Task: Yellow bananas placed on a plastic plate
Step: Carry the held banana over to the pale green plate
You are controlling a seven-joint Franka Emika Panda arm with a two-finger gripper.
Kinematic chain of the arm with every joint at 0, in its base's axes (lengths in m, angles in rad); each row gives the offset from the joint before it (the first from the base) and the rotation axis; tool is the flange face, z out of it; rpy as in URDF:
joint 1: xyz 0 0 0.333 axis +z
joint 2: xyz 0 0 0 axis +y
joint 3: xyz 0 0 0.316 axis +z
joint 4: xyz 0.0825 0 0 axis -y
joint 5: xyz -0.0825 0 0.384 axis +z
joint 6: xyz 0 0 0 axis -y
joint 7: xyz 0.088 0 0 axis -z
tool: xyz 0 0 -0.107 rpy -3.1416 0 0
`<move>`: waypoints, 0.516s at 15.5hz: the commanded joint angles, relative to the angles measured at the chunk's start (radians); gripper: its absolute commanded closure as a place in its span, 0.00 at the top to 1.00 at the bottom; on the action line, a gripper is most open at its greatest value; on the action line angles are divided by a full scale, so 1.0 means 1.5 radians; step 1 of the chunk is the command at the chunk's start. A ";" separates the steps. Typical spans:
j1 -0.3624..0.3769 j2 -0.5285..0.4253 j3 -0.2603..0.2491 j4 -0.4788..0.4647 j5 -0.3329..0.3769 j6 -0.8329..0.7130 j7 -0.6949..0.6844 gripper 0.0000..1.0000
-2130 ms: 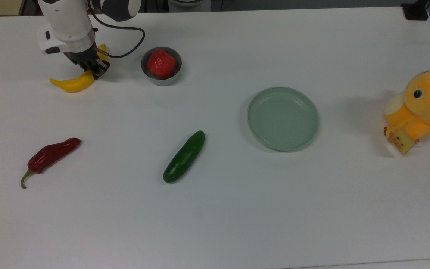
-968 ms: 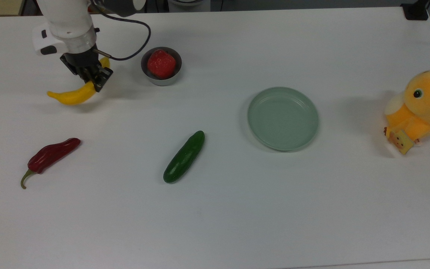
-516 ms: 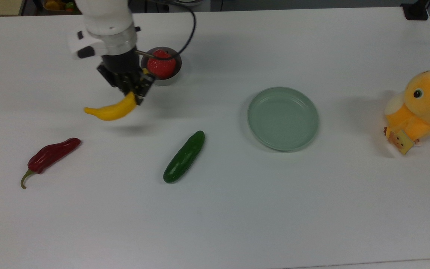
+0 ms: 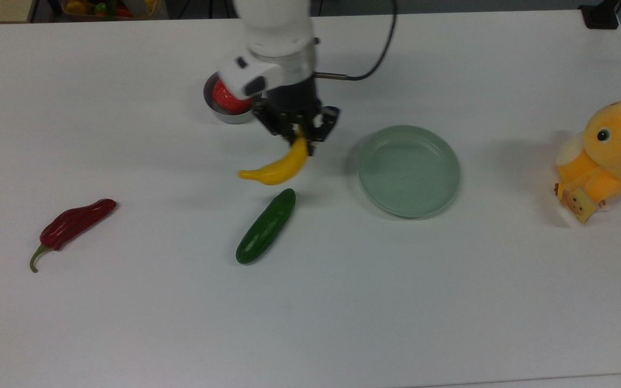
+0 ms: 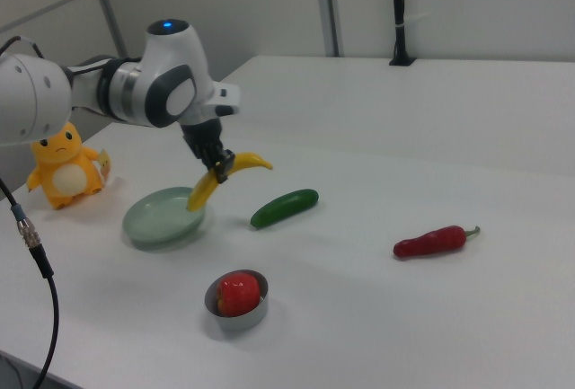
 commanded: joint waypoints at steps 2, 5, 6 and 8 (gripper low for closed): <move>0.069 0.070 0.002 0.067 0.008 0.014 0.031 0.09; 0.124 0.149 0.002 0.131 -0.004 0.016 0.074 0.09; 0.135 0.156 0.002 0.134 -0.005 0.026 0.077 0.09; 0.152 0.164 0.002 0.134 -0.005 0.065 0.078 0.09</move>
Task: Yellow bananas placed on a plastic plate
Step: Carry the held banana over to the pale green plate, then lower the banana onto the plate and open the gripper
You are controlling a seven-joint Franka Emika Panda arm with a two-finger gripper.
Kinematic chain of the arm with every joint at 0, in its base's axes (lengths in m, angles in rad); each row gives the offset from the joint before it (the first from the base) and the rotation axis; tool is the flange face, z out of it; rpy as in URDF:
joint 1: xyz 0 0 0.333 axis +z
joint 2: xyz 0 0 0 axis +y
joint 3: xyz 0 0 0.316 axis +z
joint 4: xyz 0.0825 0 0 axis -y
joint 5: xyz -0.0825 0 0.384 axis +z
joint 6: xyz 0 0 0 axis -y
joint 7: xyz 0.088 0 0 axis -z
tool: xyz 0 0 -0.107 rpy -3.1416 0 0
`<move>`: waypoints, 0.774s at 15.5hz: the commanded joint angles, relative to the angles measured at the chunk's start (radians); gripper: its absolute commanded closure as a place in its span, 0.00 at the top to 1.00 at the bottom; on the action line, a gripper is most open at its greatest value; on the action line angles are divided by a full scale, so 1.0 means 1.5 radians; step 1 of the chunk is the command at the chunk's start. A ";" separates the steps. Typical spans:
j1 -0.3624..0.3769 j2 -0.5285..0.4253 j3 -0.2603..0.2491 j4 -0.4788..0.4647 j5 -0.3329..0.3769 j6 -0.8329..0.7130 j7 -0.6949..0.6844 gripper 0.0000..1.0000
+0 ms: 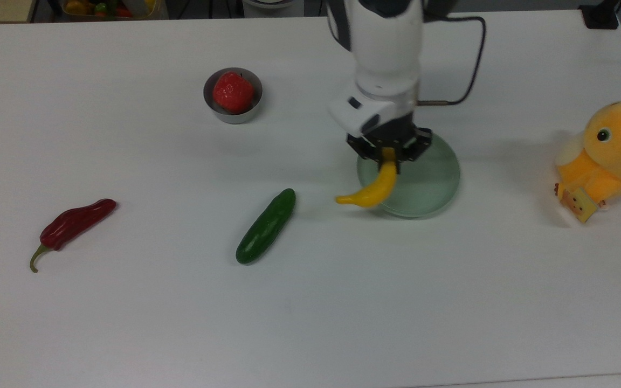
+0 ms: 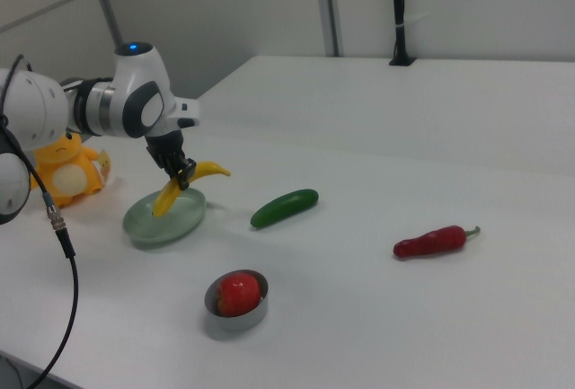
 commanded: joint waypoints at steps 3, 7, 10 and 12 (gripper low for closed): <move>0.049 0.051 -0.006 0.037 -0.022 0.044 0.034 0.13; 0.049 0.054 -0.001 0.035 -0.068 0.043 0.065 1.00; 0.046 0.052 -0.001 0.036 -0.070 0.041 0.065 1.00; 0.044 0.048 -0.001 0.036 -0.070 0.038 0.065 1.00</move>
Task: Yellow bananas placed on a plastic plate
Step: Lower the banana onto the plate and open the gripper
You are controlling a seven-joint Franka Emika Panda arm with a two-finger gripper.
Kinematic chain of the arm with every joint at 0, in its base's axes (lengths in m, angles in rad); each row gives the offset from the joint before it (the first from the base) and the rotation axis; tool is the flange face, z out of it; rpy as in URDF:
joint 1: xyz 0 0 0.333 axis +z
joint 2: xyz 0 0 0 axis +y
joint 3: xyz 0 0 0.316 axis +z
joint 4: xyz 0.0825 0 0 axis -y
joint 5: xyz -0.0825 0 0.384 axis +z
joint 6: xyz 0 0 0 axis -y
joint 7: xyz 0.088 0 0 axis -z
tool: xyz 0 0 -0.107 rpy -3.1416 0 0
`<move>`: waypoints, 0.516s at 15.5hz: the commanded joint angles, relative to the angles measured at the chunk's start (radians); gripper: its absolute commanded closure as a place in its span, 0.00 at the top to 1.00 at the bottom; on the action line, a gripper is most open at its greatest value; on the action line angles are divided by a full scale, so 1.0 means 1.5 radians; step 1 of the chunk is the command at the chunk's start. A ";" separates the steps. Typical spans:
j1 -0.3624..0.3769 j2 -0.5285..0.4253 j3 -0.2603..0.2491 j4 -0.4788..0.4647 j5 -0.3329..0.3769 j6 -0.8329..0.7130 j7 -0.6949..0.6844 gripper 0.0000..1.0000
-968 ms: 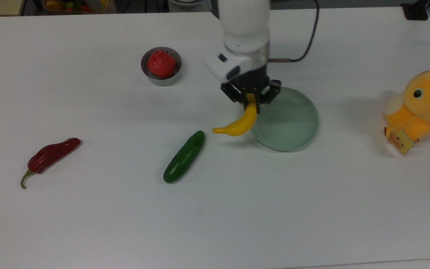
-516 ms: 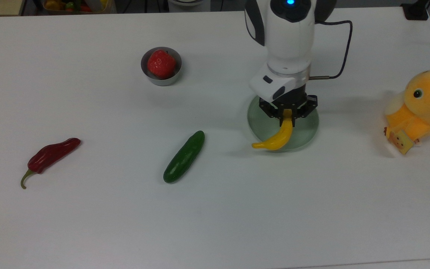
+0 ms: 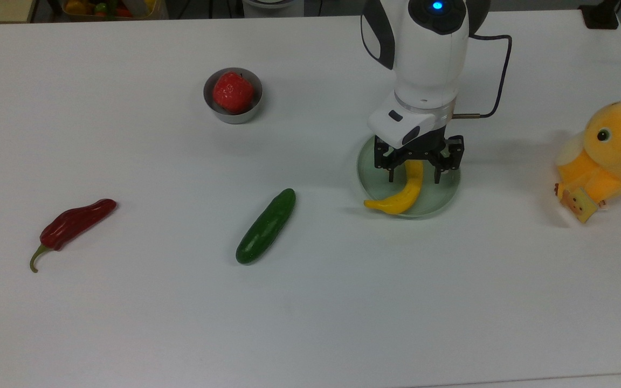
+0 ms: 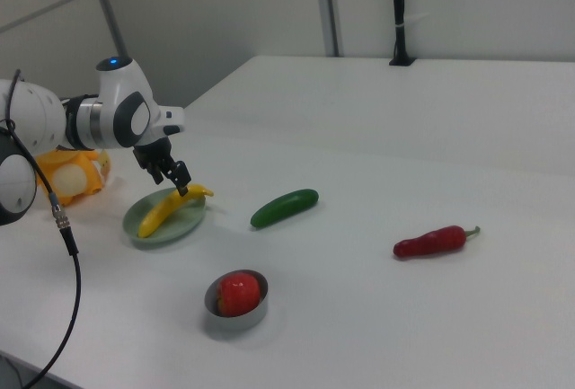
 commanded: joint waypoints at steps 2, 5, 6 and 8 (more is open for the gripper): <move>-0.003 -0.012 -0.001 0.007 -0.010 -0.007 0.018 1.00; -0.014 -0.040 -0.001 0.006 -0.011 -0.071 0.017 1.00; -0.015 -0.054 -0.001 0.003 -0.011 -0.090 0.017 1.00; -0.022 -0.091 -0.001 -0.021 -0.014 -0.133 0.013 1.00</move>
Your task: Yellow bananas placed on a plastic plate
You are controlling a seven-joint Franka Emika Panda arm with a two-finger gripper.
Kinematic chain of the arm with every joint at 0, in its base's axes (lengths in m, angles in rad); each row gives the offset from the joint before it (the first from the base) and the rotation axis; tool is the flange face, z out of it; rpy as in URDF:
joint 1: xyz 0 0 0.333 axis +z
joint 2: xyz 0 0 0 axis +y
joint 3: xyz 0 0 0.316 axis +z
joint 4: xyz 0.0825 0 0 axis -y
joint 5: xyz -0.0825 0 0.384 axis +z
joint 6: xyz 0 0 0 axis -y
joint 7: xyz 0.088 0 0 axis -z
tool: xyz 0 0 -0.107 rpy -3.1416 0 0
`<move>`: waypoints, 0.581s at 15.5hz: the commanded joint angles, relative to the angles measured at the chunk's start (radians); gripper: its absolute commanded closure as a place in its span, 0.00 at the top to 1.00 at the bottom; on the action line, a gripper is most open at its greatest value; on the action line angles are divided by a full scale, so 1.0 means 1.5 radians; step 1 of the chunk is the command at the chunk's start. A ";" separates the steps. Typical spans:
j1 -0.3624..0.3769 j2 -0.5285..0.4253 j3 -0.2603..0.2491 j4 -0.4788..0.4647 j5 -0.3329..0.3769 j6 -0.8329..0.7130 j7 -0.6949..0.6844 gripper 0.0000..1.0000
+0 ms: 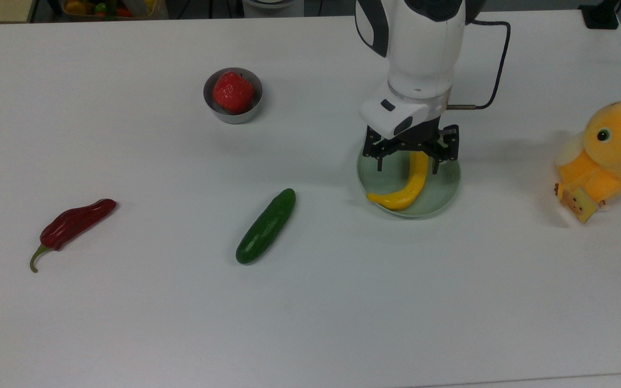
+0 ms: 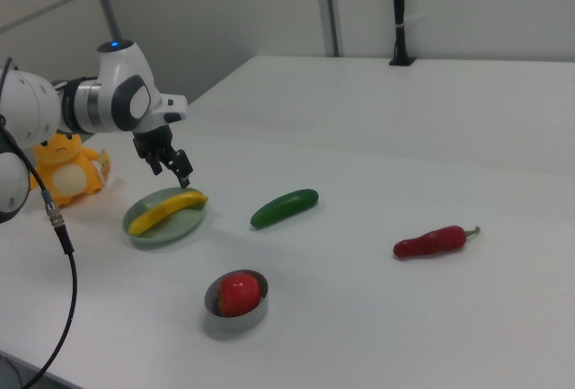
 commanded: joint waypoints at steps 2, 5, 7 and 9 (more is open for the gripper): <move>-0.013 -0.107 0.000 -0.076 -0.046 -0.080 0.008 1.00; -0.025 -0.158 -0.005 -0.118 -0.058 -0.121 -0.040 1.00; -0.043 -0.191 -0.007 -0.136 -0.058 -0.163 -0.096 1.00; -0.056 -0.224 -0.018 -0.159 -0.058 -0.190 -0.136 1.00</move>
